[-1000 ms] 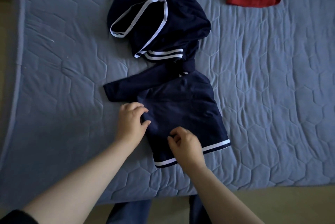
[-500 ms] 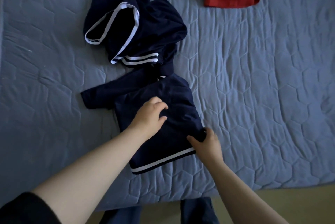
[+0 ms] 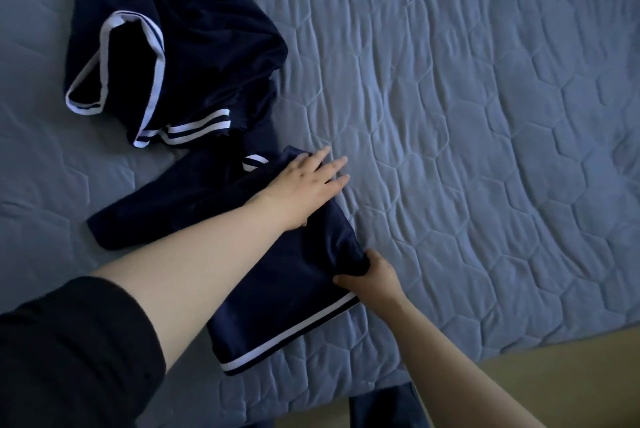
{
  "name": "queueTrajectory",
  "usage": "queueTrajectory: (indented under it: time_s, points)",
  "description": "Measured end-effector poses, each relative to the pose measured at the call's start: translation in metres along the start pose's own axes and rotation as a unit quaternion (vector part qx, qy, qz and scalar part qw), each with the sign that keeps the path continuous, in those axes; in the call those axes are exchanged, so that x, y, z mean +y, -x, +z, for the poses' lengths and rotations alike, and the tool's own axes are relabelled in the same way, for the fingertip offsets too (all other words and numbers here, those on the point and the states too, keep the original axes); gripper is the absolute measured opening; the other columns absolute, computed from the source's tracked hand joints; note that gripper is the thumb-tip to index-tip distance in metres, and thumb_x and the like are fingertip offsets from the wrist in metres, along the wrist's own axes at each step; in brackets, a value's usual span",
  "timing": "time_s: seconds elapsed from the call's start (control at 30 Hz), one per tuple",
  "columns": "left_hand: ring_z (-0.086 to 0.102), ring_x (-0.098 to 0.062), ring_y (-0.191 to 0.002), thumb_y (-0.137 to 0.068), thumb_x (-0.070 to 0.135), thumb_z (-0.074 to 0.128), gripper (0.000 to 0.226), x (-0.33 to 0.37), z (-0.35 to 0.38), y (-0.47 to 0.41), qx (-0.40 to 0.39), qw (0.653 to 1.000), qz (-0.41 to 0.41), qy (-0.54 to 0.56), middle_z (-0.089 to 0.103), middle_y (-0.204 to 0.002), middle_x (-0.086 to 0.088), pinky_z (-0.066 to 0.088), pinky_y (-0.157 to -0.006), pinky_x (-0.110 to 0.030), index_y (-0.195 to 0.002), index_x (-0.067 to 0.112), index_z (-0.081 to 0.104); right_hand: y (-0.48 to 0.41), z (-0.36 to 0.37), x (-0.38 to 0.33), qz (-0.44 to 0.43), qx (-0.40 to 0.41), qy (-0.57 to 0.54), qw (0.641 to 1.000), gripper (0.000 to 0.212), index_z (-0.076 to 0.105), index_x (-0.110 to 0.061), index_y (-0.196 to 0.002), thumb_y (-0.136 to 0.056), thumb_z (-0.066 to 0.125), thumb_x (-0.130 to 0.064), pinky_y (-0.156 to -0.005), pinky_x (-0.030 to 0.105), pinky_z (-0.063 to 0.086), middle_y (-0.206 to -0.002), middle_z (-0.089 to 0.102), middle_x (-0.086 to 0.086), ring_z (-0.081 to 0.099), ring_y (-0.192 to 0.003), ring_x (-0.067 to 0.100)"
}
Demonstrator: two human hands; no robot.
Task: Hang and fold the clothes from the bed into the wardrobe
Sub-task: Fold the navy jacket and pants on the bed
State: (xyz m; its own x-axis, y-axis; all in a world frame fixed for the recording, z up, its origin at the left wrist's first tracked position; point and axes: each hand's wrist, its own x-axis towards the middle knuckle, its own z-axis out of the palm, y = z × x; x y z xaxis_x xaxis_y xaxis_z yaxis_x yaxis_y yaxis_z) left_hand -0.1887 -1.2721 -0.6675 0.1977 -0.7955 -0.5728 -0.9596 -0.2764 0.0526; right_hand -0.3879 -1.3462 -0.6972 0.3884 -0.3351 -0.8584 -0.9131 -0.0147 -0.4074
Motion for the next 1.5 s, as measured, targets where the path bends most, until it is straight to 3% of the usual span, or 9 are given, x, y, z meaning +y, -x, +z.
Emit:
queueTrajectory:
  time_s: [0.17,0.37,0.47,0.7,0.83,1.07,1.23,1.37,1.5]
  points:
    - [0.022,-0.026,-0.14,-0.064,0.027,0.082,0.1,0.003,-0.014,-0.025,-0.105,0.991,0.043,-0.076,0.032,-0.144,-0.006,-0.006,-0.114,-0.06,-0.146,0.016,0.025,-0.005,-0.002,0.005,-0.012,-0.039,-0.007,0.999,0.032,0.06,-0.019,-0.097,-0.071,0.078,-0.02,-0.055,0.015,0.048,-0.088,0.065,-0.004,0.062,-0.076,0.007]
    - [0.053,-0.023,-0.113,-0.064,0.041,0.081,0.058,-0.006,-0.021,-0.027,-0.163,0.986,-0.041,-0.02,0.06,-0.112,0.001,0.014,-0.112,-0.052,-0.114,0.023,0.057,-0.008,-0.021,-0.003,-0.039,-0.025,0.027,0.999,0.027,0.06,-0.017,-0.093,-0.07,0.075,-0.015,-0.06,0.026,0.052,-0.081,0.065,0.0,0.062,-0.071,0.012]
    - [0.058,-0.02,-0.09,-0.066,0.046,0.076,0.03,-0.014,-0.022,-0.012,-0.113,0.989,-0.084,0.044,0.057,-0.083,0.006,0.029,-0.097,-0.04,-0.079,0.026,0.059,-0.008,-0.042,-0.015,-0.062,0.002,0.051,0.997,0.024,0.061,-0.015,-0.086,-0.067,0.076,-0.016,-0.053,0.021,0.048,-0.072,0.064,-0.002,0.06,-0.061,0.007]
    - [0.049,-0.019,-0.077,-0.063,0.056,0.076,0.04,-0.028,-0.075,0.041,-0.024,0.985,-0.12,0.125,0.057,-0.075,0.006,0.034,-0.079,-0.031,-0.062,0.024,0.051,0.034,-0.099,-0.07,-0.15,0.061,0.089,0.983,0.025,0.059,-0.028,-0.081,-0.066,0.074,-0.017,-0.048,0.019,0.046,-0.07,0.064,-0.007,0.061,-0.059,0.005]
    - [0.052,-0.018,-0.074,-0.066,0.055,0.074,0.035,-0.023,-0.122,0.09,0.024,0.974,-0.145,0.171,0.058,-0.069,0.008,0.031,-0.08,-0.029,-0.063,0.026,0.056,0.087,-0.129,-0.114,-0.213,0.088,0.154,0.961,0.024,0.06,-0.024,-0.087,-0.067,0.072,-0.019,-0.06,0.035,0.052,-0.074,0.063,-0.005,0.061,-0.068,0.014]
    - [0.059,-0.021,-0.075,-0.066,0.056,0.07,0.04,-0.006,-0.227,0.199,0.171,0.94,-0.225,0.189,0.05,-0.063,0.008,0.022,-0.05,-0.027,-0.059,0.026,0.045,0.211,-0.19,-0.199,-0.325,0.113,0.221,0.913,0.023,0.061,-0.026,-0.088,-0.068,0.071,-0.02,-0.059,0.031,0.049,-0.075,0.063,-0.009,0.06,-0.07,0.013]
    - [0.064,-0.025,-0.088,-0.065,0.054,0.072,0.04,0.003,-0.311,0.281,0.248,0.904,-0.288,0.195,0.067,-0.086,-0.001,0.034,-0.061,-0.028,-0.066,0.026,0.044,0.305,-0.226,-0.271,-0.433,0.14,0.257,0.852,0.028,0.061,-0.024,-0.091,-0.065,0.072,-0.022,-0.061,0.033,0.051,-0.073,0.063,-0.006,0.06,-0.069,0.016]
    - [0.065,-0.027,-0.092,-0.063,0.058,0.074,0.042,0.016,-0.354,0.36,0.284,0.865,-0.37,0.187,0.069,-0.092,-0.001,0.035,-0.062,-0.025,-0.085,0.024,0.061,0.385,-0.232,-0.315,-0.523,0.132,0.247,0.805,0.033,0.056,-0.03,-0.088,-0.063,0.074,-0.02,-0.057,0.026,0.044,-0.071,0.059,-0.014,0.057,-0.067,0.006]
    - [0.065,-0.024,-0.083,-0.062,0.061,0.072,0.042,0.022,-0.385,0.441,0.339,0.82,-0.425,0.178,0.067,-0.086,0.001,0.031,-0.052,-0.025,-0.072,0.025,0.051,0.461,-0.225,-0.357,-0.594,0.104,0.219,0.767,0.04,0.054,-0.035,-0.095,-0.065,0.075,-0.019,-0.056,0.012,0.046,-0.085,0.06,-0.02,0.059,-0.073,0.001]
